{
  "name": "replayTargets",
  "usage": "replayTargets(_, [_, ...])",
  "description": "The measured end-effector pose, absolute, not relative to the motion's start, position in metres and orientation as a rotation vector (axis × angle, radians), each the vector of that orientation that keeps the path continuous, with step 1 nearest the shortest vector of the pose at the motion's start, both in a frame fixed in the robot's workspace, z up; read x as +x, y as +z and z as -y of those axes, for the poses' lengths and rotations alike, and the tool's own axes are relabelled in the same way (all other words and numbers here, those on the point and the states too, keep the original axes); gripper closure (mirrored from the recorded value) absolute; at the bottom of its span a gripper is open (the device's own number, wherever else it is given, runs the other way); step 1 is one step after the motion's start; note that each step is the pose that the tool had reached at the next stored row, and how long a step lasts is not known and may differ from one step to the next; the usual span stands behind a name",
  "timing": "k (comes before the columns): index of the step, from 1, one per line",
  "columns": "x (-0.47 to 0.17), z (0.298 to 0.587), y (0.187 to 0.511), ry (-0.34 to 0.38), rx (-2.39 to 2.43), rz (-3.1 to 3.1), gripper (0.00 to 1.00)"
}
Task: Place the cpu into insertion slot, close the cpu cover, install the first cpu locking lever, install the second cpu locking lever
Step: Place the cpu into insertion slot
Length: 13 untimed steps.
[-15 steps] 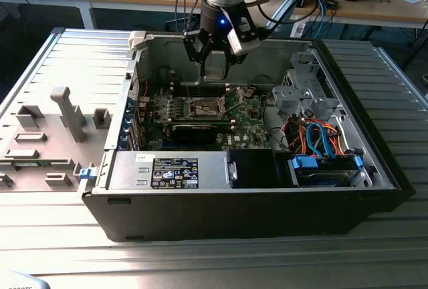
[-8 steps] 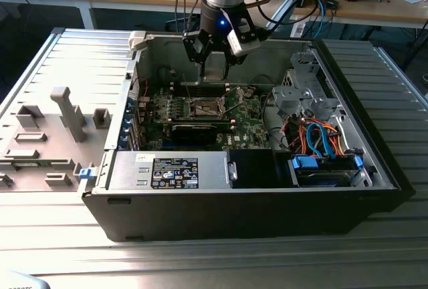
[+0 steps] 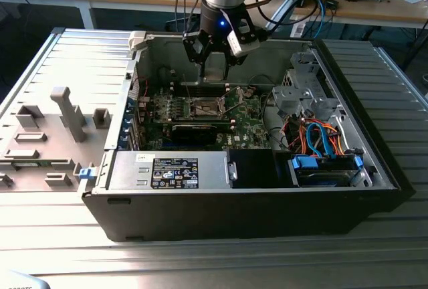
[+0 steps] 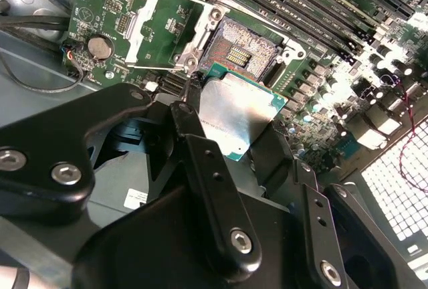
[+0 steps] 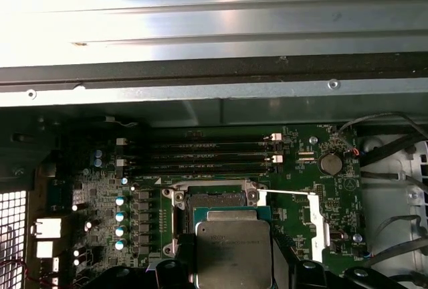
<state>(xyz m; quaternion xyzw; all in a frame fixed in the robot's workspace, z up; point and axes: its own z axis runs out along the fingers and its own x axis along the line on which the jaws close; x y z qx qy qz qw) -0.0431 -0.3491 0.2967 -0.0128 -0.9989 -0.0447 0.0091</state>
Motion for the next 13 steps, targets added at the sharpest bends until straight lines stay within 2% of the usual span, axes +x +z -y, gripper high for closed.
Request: replayTargets(13, [-0.0431, 0.3491, 0.2910, -0.139, -0.040, 3.120, 0.46])
